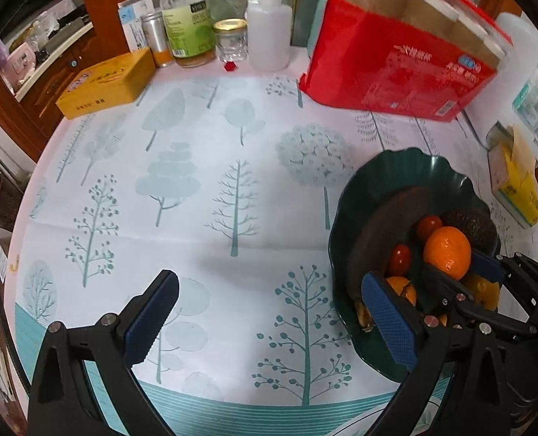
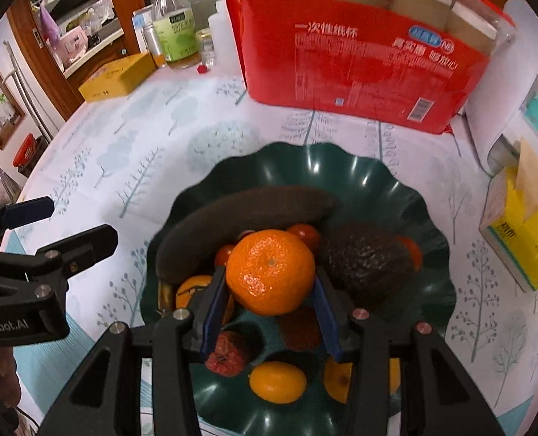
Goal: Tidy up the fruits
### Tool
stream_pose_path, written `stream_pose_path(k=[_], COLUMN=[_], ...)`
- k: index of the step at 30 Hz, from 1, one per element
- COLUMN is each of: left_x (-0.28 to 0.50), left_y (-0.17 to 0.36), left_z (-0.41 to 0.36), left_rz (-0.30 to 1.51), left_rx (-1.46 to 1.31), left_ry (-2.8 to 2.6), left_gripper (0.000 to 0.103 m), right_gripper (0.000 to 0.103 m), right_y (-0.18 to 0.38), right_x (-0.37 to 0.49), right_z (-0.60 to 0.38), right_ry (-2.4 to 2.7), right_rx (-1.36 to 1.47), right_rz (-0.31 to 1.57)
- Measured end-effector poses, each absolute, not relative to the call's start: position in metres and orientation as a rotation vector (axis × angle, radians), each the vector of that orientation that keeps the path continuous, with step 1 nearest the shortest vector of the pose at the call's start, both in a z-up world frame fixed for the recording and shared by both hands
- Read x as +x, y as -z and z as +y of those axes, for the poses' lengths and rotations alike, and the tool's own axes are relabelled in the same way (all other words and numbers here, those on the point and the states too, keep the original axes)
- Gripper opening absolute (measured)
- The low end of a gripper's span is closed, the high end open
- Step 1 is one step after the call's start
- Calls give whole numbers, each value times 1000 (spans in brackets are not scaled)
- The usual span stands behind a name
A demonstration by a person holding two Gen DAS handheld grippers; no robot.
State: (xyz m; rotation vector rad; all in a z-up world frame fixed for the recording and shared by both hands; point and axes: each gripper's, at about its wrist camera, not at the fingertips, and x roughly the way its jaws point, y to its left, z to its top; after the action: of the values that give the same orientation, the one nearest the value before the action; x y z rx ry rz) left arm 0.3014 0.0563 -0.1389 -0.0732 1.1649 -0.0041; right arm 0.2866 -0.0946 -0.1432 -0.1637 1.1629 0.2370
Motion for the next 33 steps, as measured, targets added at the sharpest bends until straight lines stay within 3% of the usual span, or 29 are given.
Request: stream_pose_path(k=[18,33], left_x=[268,190], left_y=[124,91], left_z=[50,48], left_rz=[1160,1125], left_rx=[-67,-77], left_ry=[39,74], left_gripper=[100,100], right_gripper=[50,50], right_y=[118,83], right_x=[262,183], right_z=[-107,-123], right_ry=[-207,-173], right_rx=[-144,-72], right_rz=[1097,1058])
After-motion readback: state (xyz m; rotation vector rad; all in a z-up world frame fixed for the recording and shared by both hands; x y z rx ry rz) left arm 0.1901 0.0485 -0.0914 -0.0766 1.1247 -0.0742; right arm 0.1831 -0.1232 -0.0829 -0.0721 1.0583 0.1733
